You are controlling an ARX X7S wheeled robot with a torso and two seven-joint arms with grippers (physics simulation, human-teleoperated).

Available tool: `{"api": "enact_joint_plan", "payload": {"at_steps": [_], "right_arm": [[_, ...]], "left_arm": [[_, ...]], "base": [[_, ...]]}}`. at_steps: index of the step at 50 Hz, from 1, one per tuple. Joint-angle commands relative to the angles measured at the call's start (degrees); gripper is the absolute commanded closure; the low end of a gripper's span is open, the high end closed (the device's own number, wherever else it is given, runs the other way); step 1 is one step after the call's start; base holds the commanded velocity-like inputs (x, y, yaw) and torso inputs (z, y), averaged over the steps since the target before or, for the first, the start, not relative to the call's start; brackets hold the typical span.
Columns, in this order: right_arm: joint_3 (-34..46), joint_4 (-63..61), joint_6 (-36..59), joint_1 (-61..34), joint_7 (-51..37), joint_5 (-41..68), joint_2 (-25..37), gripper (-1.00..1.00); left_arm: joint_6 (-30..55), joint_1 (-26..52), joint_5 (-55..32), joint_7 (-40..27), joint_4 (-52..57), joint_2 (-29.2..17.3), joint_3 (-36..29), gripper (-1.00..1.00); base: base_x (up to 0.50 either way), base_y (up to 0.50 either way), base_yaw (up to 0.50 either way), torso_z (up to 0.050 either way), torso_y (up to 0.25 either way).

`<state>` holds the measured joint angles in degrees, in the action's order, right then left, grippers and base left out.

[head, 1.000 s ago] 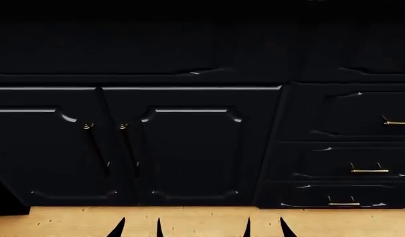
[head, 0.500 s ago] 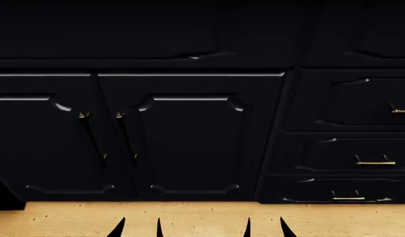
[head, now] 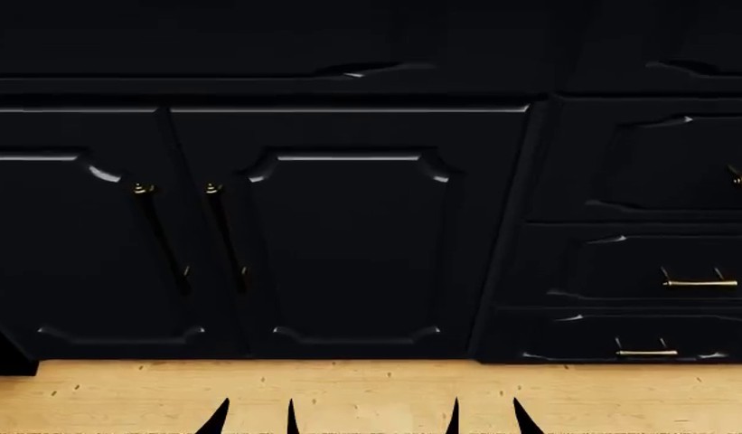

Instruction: Close the dishwasher door

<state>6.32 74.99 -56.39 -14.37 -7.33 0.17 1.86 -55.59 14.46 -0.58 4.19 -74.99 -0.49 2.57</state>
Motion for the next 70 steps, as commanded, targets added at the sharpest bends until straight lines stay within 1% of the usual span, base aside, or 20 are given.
{"api": "enact_joint_plan", "payload": {"at_steps": [1,70], "right_arm": [[0.0,0.0,0.0,0.0,0.0,0.0,0.0,-1.00],[0.4,0.0,0.1,0.0,-0.5,0.0,0.1,-1.00]], "left_arm": [[0.0,0.0,0.0,0.0,0.0,0.0,0.0,-1.00],[0.0,0.0,0.0,0.0,0.0,0.0,0.0,-1.00]], "base": [[0.00,0.00,0.00,-0.050,0.000],[0.00,0.00,0.00,-0.050,0.000]]}}
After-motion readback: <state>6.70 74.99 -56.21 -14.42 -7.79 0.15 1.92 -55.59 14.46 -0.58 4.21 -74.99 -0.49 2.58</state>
